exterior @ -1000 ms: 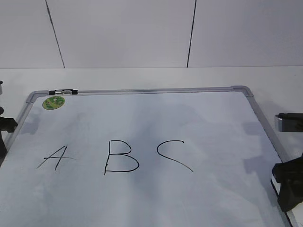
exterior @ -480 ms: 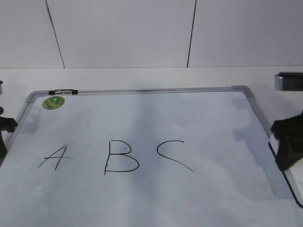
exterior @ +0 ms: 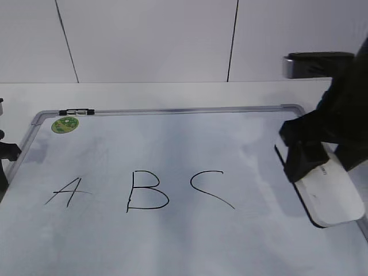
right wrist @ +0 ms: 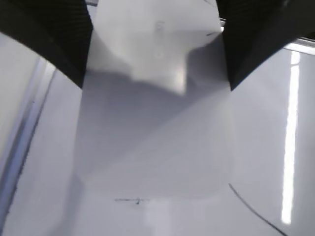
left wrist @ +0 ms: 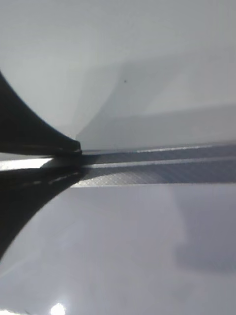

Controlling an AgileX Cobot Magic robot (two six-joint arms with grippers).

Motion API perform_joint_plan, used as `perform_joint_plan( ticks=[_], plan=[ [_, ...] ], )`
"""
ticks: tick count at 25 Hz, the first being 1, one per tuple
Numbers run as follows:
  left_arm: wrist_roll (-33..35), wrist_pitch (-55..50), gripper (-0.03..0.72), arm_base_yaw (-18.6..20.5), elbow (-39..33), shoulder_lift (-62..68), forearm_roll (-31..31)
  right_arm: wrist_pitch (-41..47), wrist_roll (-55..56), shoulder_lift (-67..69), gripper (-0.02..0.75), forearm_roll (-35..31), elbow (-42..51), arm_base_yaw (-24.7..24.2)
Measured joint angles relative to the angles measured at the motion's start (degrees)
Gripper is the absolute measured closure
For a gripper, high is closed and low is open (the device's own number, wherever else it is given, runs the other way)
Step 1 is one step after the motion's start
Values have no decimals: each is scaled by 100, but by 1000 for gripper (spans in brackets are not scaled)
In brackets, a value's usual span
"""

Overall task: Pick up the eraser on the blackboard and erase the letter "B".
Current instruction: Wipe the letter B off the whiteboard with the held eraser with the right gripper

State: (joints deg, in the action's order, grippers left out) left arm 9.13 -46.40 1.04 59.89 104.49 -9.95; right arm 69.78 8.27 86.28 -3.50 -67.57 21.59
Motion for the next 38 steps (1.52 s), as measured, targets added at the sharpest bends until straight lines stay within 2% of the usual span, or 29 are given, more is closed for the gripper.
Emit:
perform_joint_plan(
  ticks=[8,15,29,38],
  plan=[
    [0,-22,666,0,0,0,0,23,68,945,223,-11,-1015,1142],
    [0,-34,666,0,0,0,0,23,92,2172,223,-18,-2275,1737],
    [0,-53,666,0,2,0,0,23,-82,4115,224,-19,-3799,2523],
    [0,-67,667,0,2,9,10,357,-107,4480,224,-19,-4205,2534]
  ],
)
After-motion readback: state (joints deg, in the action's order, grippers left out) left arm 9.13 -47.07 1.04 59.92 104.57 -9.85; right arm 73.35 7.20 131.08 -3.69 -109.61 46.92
